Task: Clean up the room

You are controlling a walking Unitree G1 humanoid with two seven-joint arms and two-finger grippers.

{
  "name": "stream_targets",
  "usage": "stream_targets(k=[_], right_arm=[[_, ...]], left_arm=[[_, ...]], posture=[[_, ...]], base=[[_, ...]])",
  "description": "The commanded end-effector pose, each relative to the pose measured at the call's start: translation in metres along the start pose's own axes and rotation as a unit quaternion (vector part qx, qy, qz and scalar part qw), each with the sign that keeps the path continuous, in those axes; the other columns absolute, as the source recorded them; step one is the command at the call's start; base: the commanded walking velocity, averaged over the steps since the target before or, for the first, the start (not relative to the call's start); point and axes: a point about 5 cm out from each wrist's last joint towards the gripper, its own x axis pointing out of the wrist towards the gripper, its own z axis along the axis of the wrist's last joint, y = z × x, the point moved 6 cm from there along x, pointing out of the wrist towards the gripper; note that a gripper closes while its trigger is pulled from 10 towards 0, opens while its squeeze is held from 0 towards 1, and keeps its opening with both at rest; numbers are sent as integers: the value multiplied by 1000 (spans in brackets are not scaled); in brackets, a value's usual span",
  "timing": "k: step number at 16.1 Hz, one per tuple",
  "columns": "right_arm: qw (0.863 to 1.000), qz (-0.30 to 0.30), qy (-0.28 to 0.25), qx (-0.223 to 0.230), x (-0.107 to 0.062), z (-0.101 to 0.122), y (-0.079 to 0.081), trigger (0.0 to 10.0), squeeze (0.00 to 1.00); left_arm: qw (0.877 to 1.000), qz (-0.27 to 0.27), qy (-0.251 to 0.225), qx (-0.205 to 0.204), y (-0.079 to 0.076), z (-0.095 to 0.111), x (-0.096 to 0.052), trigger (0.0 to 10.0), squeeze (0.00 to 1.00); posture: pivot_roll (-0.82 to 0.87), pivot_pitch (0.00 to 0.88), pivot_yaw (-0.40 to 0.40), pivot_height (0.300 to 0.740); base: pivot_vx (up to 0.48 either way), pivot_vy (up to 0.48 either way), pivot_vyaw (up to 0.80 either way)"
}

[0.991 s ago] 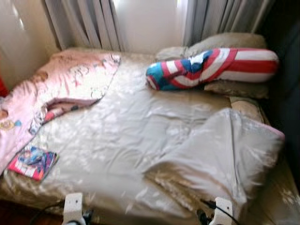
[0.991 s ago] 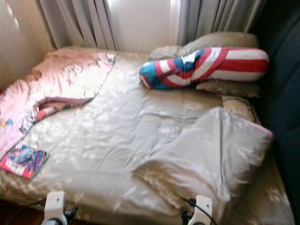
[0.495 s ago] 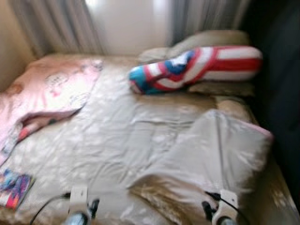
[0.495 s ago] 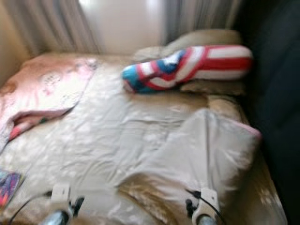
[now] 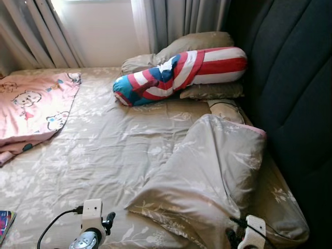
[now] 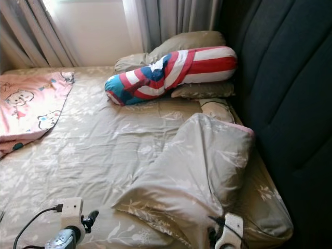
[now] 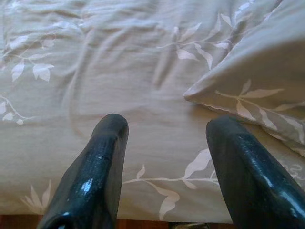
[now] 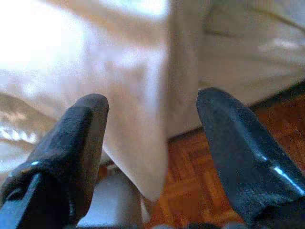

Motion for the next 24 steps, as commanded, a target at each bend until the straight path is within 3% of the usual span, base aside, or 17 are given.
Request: stream_targets(k=[1, 5, 8, 10, 14, 19, 24], right_arm=[[1000, 14, -14, 5, 2, 11, 7, 10000, 0], [998, 40, -55, -14, 5, 37, 21, 10000, 0], [989, 81, -115, -35, 4, 68, 41, 10000, 0], [981, 85, -170, -40, 0, 93, 41, 10000, 0], [961, 102, -254, -44, -13, 121, 46, 10000, 0], [939, 111, -322, -56, -28, 143, 52, 10000, 0], [937, 110, -326, -64, -29, 149, 64, 10000, 0]], left_arm=[[1000, -3, -24, -3, -2, 13, 2, 10000, 0], [999, -14, -51, -12, -9, 27, 5, 10000, 0], [991, -20, -129, -18, -10, 62, 4, 10000, 0], [981, -25, -190, 3, -9, 88, -2, 10000, 0], [965, -40, -259, 9, -13, 113, -16, 10000, 0], [960, -38, -276, 9, -11, 114, -27, 10000, 0], [955, -42, -292, 6, -15, 130, -28, 10000, 0]], posture=[[54, 66, -6, 740], [40, 74, -6, 740], [22, 80, -13, 740], [20, 79, -20, 740], [5, 69, -19, 740], [-7, 48, -17, 740], [-7, 29, -15, 740]], base=[[0, 0, 0], [0, 0, 0], [0, 0, 0], [0, 0, 0], [0, 0, 0], [0, 0, 0], [0, 0, 0]])
